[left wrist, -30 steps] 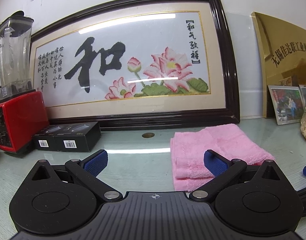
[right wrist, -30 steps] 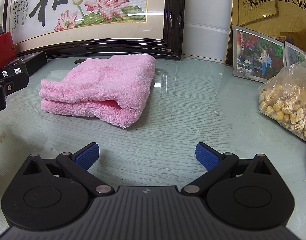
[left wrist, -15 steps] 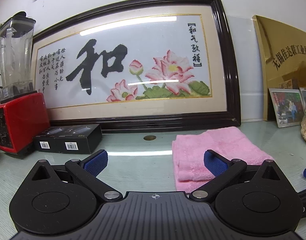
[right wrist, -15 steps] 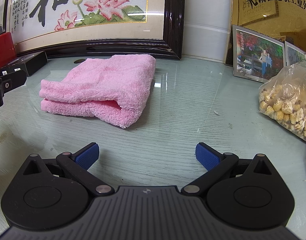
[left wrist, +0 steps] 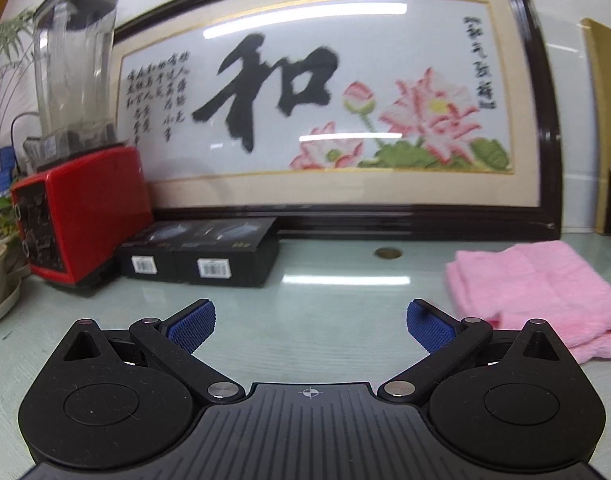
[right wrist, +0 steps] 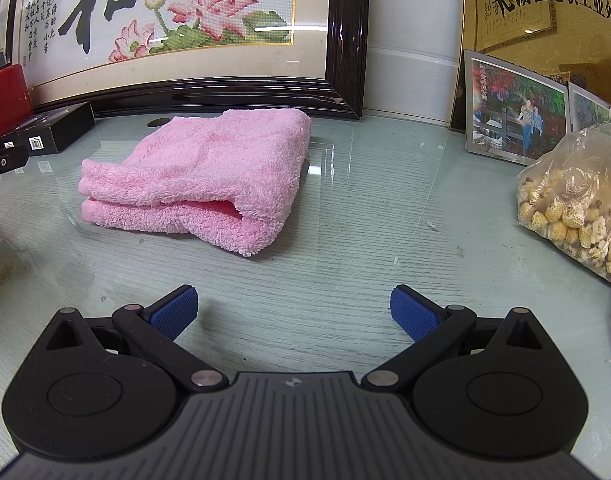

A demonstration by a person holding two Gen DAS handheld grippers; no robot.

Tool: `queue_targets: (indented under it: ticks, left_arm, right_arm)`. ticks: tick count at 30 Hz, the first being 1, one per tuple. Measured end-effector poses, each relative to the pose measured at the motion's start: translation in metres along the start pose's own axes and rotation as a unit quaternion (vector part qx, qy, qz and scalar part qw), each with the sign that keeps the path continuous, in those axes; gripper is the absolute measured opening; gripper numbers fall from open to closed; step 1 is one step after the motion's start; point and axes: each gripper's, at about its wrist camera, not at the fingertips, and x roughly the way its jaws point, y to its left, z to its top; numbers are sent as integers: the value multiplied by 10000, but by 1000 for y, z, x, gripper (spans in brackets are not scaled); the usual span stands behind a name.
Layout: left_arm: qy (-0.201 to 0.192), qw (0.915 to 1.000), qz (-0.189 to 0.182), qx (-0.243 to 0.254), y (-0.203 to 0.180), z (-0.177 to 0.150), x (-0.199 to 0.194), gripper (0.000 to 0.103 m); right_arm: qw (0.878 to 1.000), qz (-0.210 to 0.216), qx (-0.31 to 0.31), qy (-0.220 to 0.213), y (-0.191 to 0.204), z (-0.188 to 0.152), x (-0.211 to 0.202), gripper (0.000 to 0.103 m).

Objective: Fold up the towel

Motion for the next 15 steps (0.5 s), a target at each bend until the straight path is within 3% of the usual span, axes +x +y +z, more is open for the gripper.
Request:
queue_targets:
  ticks: [5,15]
  left_arm:
    - [547,9984,131,-59,25,-3,22,103]
    - [1189,9920,119,-410,58,-6,43,103]
  right_arm:
    - [10000,0,0,0,0,0,0,103]
    - [10000,-1,1,0,1,1,0,103]
